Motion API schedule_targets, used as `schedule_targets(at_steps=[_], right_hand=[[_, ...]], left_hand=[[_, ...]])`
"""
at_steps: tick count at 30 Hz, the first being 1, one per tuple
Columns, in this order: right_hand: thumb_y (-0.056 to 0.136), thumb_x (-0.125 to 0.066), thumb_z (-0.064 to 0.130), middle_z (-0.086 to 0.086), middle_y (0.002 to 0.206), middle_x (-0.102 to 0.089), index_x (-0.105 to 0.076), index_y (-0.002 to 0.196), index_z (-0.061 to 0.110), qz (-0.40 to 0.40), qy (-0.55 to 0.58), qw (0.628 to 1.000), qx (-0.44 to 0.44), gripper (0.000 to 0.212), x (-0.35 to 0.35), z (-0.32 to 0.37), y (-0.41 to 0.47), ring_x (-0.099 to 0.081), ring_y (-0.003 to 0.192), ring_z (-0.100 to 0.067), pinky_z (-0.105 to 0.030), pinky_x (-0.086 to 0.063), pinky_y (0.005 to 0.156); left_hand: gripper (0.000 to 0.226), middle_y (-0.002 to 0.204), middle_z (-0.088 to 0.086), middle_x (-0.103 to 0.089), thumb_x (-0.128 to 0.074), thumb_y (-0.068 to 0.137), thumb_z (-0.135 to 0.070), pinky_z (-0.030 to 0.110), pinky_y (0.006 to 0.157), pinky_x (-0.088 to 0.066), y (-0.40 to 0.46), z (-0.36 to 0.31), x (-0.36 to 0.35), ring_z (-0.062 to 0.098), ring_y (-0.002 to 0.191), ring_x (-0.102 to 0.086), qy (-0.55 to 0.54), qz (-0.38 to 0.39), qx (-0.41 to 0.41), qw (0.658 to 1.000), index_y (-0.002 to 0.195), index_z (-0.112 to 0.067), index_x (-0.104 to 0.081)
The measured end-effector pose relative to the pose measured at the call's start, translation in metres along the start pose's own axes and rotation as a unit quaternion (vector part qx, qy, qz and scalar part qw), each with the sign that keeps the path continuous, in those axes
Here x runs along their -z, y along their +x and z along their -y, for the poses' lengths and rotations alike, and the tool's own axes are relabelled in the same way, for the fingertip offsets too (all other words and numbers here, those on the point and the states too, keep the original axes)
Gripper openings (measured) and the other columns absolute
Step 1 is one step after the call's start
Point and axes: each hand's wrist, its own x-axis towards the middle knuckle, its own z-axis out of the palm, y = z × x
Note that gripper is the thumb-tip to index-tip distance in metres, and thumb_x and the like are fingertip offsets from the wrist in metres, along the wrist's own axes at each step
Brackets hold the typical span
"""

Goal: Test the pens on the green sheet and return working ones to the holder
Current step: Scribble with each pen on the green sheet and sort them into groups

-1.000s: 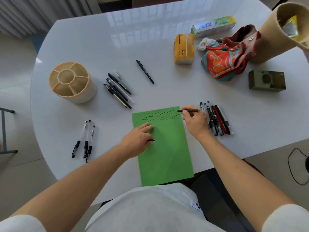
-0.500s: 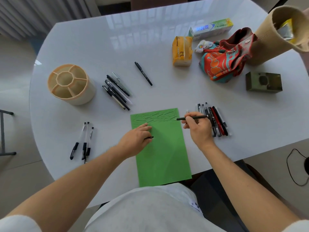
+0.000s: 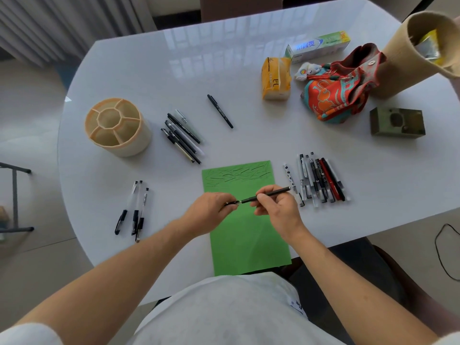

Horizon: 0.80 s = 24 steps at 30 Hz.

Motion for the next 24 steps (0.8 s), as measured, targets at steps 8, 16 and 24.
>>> schedule_targets(at_steps=[8, 16, 24], right_hand=[[0.1, -0.062, 0.01, -0.016, 0.079, -0.076, -0.067, 0.098, 0.002, -0.024, 0.027, 0.999, -0.036, 0.01, -0.024, -0.012, -0.007, -0.072, 0.067, -0.025, -0.034, -0.062, 0.066], [0.104, -0.054, 0.025, -0.008, 0.084, -0.067, -0.062, 0.096, 0.008, -0.006, -0.189, 0.979, -0.075, 0.02, 0.007, 0.015, 0.029, -0.065, 0.069, -0.018, -0.036, -0.062, 0.064], [0.097, -0.057, 0.016, -0.008, 0.11, -0.064, -0.059, 0.124, 0.01, -0.02, -0.541, 0.841, -0.019, 0.028, 0.069, 0.008, 0.073, -0.06, 0.1, -0.027, -0.035, -0.049, 0.08]], left_hand=[[0.018, 0.08, 0.006, -0.071, -0.054, 0.099, -0.02, 0.045, 0.066, -0.049, 0.001, -0.017, -0.002, 0.025, 0.07, -0.062, -0.005, 0.009, -0.009, 1.0, 0.094, -0.01, -0.068], [0.034, 0.115, -0.005, -0.069, -0.056, 0.098, -0.041, 0.031, 0.087, -0.051, -0.002, -0.002, -0.015, 0.012, 0.1, -0.064, -0.005, -0.007, 0.01, 1.0, 0.125, -0.021, -0.062], [0.037, 0.142, 0.007, -0.052, -0.061, 0.092, -0.025, 0.04, 0.112, -0.038, -0.033, 0.045, -0.022, 0.027, 0.132, -0.042, 0.098, -0.031, 0.023, 0.994, 0.129, -0.019, -0.061]])
